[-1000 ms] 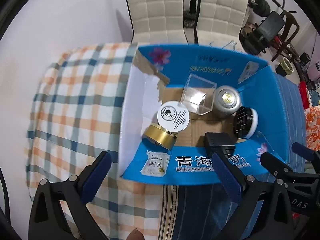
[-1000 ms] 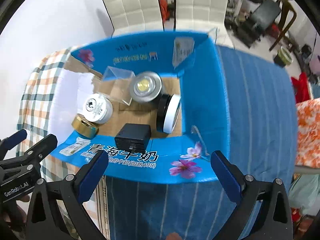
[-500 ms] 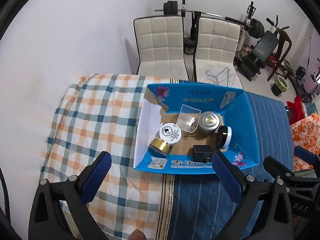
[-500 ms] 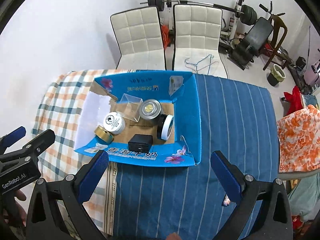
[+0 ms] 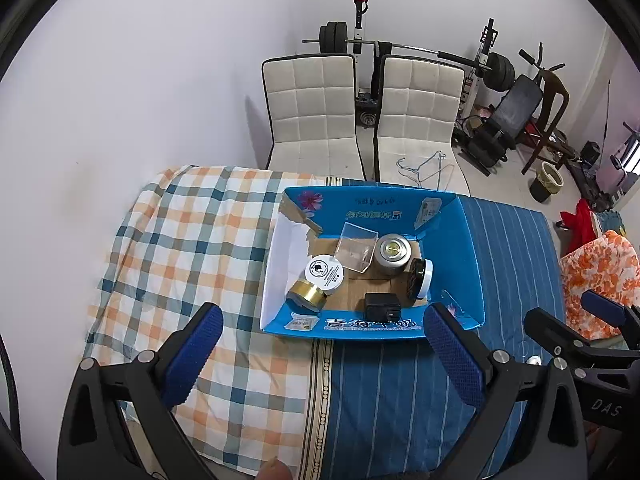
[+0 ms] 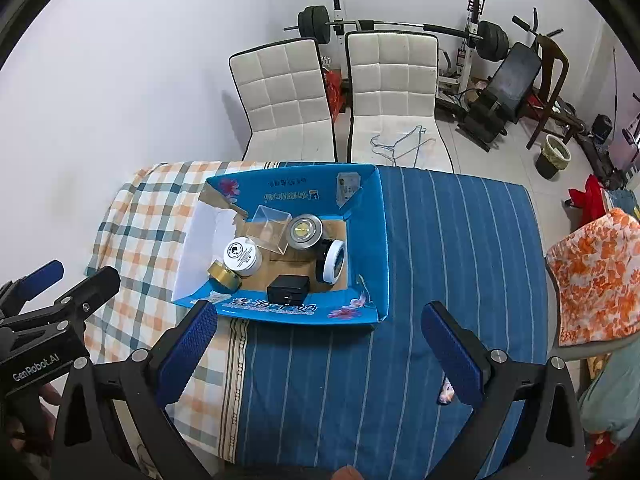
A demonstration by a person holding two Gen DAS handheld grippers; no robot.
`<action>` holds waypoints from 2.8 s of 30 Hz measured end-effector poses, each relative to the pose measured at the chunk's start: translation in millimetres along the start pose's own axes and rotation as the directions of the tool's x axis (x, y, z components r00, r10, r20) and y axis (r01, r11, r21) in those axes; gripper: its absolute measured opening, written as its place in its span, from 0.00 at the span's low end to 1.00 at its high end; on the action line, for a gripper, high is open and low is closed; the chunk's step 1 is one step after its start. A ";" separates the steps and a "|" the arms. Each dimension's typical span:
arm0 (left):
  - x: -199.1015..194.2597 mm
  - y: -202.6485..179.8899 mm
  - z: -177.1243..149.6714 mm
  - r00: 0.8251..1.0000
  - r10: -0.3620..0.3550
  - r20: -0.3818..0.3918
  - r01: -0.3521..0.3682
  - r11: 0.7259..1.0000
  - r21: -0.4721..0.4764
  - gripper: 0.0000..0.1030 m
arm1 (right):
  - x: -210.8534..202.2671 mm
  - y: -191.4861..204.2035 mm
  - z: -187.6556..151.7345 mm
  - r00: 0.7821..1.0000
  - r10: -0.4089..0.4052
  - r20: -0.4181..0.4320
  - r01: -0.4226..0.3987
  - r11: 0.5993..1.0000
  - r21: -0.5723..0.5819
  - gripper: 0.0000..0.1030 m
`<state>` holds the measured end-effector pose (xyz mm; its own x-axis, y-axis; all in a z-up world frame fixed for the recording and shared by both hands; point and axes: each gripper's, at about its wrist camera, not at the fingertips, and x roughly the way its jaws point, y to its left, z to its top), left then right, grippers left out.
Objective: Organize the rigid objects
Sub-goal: 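Grasp the blue lighter with the left gripper while the right gripper grasps the white round device, then lift the lighter with the left gripper while the right gripper carries the white device toward the box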
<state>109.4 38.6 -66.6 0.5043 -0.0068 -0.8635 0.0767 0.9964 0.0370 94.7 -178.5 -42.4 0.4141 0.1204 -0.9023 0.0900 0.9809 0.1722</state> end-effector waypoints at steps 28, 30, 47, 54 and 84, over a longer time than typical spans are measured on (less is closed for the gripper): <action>221.9 -362.7 -132.6 0.872 -0.066 -0.485 0.271 0.891 0.365 0.87 | 153.1 -370.4 -147.0 0.925 -0.043 -0.378 0.226 0.861 0.456 0.89; 237.3 -372.3 -146.5 0.851 -0.058 -0.522 0.276 0.896 0.349 0.85 | 159.4 -376.1 -149.5 0.926 -0.029 -0.377 0.214 0.862 0.460 0.89; 253.9 -344.0 -171.1 0.845 0.006 -0.534 0.168 0.946 0.276 0.22 | 219.8 -342.2 -156.2 0.903 0.045 -0.427 0.142 0.907 0.396 0.70; 258.1 -324.3 -161.4 0.850 0.002 -0.527 0.124 0.971 0.205 0.22 | 229.2 -311.6 -149.9 0.896 -0.107 -0.431 0.239 0.934 0.264 0.51; 80.6 -144.7 -9.2 0.971 -0.212 -0.115 0.226 0.966 0.127 0.22 | 50.7 -138.7 -26.6 0.997 0.027 -0.077 -0.010 0.977 0.212 0.49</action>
<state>131.1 -105.3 -146.2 0.3745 -0.2082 -0.9035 0.2971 0.9500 -0.0957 79.2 -304.4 -122.5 0.3452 0.1580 -0.9251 0.2761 0.9250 0.2610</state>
